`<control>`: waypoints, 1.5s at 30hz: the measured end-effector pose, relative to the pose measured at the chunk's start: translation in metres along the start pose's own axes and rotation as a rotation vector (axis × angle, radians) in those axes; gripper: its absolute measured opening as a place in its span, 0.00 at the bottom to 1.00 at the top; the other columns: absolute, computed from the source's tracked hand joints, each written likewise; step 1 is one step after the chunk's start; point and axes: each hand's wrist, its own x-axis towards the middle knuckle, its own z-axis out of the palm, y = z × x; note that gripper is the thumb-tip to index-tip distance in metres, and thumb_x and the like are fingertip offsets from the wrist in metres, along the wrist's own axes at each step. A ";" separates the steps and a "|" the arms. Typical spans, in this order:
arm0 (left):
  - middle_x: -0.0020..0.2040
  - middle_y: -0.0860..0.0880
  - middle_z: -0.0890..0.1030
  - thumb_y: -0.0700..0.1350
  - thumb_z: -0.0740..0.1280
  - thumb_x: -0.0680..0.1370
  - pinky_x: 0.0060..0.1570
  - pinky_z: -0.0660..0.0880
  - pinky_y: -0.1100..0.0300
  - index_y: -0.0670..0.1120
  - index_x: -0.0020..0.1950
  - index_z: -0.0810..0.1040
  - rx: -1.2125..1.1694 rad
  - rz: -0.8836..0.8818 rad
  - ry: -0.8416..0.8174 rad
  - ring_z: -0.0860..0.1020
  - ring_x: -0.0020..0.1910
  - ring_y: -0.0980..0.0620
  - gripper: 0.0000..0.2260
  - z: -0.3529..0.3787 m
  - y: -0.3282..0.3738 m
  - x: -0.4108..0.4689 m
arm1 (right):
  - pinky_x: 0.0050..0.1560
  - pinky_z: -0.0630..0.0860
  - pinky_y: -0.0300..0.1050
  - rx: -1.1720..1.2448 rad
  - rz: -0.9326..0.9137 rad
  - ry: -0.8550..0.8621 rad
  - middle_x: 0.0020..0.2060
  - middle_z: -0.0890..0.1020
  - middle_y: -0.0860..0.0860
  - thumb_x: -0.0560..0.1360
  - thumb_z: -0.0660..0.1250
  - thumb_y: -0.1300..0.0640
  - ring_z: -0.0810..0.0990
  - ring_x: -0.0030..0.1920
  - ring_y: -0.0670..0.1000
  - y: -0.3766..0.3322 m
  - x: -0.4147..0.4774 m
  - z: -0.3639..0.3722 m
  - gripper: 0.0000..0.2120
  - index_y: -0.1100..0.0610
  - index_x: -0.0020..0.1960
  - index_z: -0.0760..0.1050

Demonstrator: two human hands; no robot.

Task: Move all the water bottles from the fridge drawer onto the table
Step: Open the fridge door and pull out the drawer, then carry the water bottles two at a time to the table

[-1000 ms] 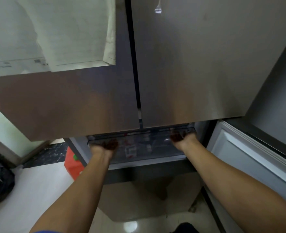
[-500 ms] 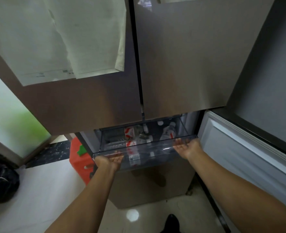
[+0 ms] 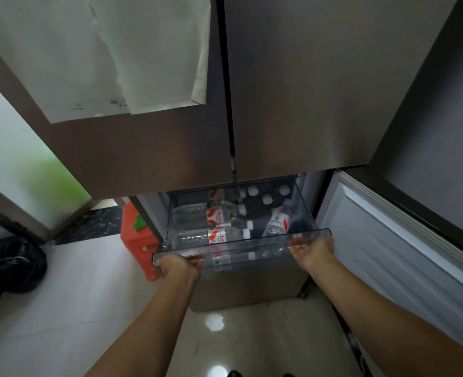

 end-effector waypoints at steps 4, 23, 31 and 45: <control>0.42 0.45 0.81 0.56 0.48 0.82 0.35 0.79 0.52 0.46 0.55 0.76 -0.002 0.040 0.054 0.79 0.35 0.46 0.21 -0.007 -0.011 -0.001 | 0.56 0.75 0.54 -0.025 -0.006 0.024 0.36 0.77 0.58 0.80 0.43 0.38 0.76 0.34 0.54 -0.001 0.001 -0.008 0.31 0.59 0.71 0.65; 0.31 0.40 0.74 0.55 0.48 0.82 0.31 0.73 0.58 0.43 0.42 0.70 0.530 0.261 0.044 0.74 0.28 0.46 0.20 -0.055 -0.020 -0.004 | 0.29 0.77 0.43 -1.044 -0.156 -0.418 0.35 0.84 0.57 0.78 0.64 0.51 0.82 0.33 0.52 0.034 -0.047 0.040 0.13 0.61 0.47 0.78; 0.31 0.40 0.75 0.41 0.58 0.79 0.31 0.70 0.57 0.41 0.43 0.74 0.757 0.426 -0.044 0.75 0.29 0.46 0.08 -0.066 0.014 -0.020 | 0.40 0.77 0.48 -1.697 -0.185 -0.400 0.44 0.79 0.56 0.78 0.63 0.47 0.79 0.41 0.56 0.068 0.032 0.100 0.13 0.58 0.49 0.75; 0.32 0.43 0.80 0.46 0.62 0.80 0.35 0.77 0.50 0.41 0.40 0.76 1.215 0.827 -0.224 0.79 0.32 0.46 0.12 -0.045 0.052 -0.007 | 0.38 0.77 0.44 -1.439 -0.258 -0.275 0.46 0.82 0.59 0.77 0.64 0.49 0.80 0.39 0.55 0.082 0.038 0.113 0.16 0.63 0.52 0.76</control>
